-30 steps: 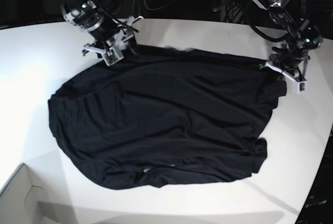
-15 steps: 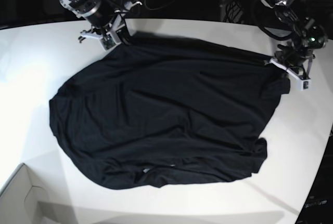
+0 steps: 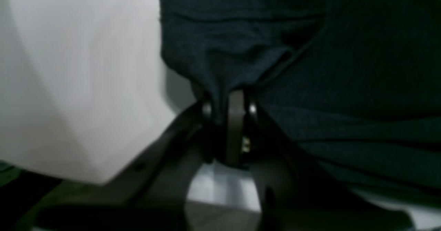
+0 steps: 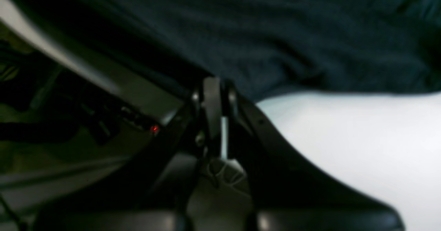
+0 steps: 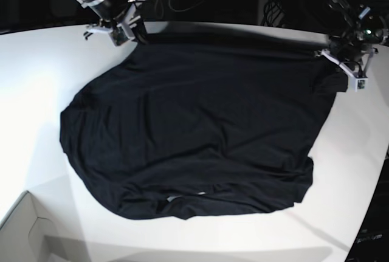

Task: Layout the t-shirt on the table in an organized manner, then fold the t-shirt properly
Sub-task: 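Drag the grasped shirt edge toward the robot with both grippers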

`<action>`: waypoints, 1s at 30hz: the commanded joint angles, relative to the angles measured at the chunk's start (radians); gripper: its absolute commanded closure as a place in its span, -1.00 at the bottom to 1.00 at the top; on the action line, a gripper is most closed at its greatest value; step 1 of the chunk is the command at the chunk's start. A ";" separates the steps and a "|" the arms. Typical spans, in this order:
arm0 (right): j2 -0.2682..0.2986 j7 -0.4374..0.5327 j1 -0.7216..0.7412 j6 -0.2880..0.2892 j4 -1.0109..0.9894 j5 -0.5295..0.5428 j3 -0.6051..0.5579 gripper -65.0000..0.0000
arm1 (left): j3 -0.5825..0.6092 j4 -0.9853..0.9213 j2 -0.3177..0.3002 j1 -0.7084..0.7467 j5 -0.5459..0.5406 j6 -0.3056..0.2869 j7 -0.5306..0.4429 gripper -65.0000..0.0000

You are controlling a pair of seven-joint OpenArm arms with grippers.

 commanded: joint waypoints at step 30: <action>0.006 0.136 -0.127 -0.002 0.023 0.008 0.001 1.00 | -0.109 0.145 -0.014 0.090 0.008 0.009 0.088 0.99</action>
